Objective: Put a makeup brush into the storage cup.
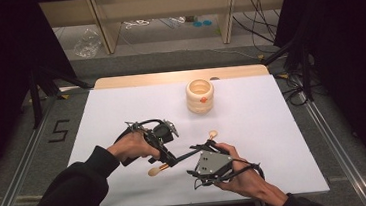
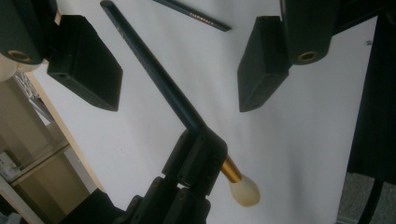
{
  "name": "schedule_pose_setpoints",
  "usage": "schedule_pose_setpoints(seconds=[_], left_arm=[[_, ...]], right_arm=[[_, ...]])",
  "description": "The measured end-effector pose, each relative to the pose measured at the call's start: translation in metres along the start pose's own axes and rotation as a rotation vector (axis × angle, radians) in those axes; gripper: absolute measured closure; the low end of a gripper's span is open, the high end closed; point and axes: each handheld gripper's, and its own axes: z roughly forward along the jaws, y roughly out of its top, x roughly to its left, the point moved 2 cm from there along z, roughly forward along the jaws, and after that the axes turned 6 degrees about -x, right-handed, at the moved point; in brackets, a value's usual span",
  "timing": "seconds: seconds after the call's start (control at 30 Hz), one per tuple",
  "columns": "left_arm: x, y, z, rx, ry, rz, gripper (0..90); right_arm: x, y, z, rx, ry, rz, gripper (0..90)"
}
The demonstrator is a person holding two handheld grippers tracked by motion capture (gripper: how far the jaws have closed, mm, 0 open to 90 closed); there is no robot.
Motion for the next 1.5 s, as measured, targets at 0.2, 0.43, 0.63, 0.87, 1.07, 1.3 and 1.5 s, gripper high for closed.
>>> schedule_pose_setpoints(seconds=[0.2, 0.43, 0.63, 0.87, 1.07, 1.3, 1.5], left_arm=[[-0.005, 0.003, 0.004, 0.011, -0.016, 0.002, 78.1], [-0.008, 0.005, 0.007, 0.021, -0.016, 0.011, 78.1], [-0.011, 0.005, 0.008, 0.020, -0.030, 0.005, 78.1], [-0.014, 0.007, 0.008, 0.037, -0.047, 0.026, 78.1], [-0.011, 0.007, 0.007, 0.070, -0.051, 0.067, 78.1], [-0.011, 0.007, 0.009, 0.095, -0.057, 0.081, 78.1], [-0.015, 0.010, 0.012, 0.084, -0.062, 0.064, 78.1]], right_arm=[[0.002, 0.000, 0.005, 0.055, 0.041, -0.066, 39.2], [0.000, -0.002, 0.010, 0.113, 0.055, -0.210, 48.9], [-0.001, -0.002, 0.011, 0.117, 0.058, -0.245, 53.8], [0.004, -0.002, 0.012, 0.128, 0.064, -0.262, 61.0], [0.005, -0.001, 0.013, 0.130, 0.080, -0.313, 67.6], [0.009, -0.001, 0.014, 0.161, 0.099, -0.338, 72.1], [0.010, -0.001, 0.014, 0.163, 0.102, -0.373, 74.6]])
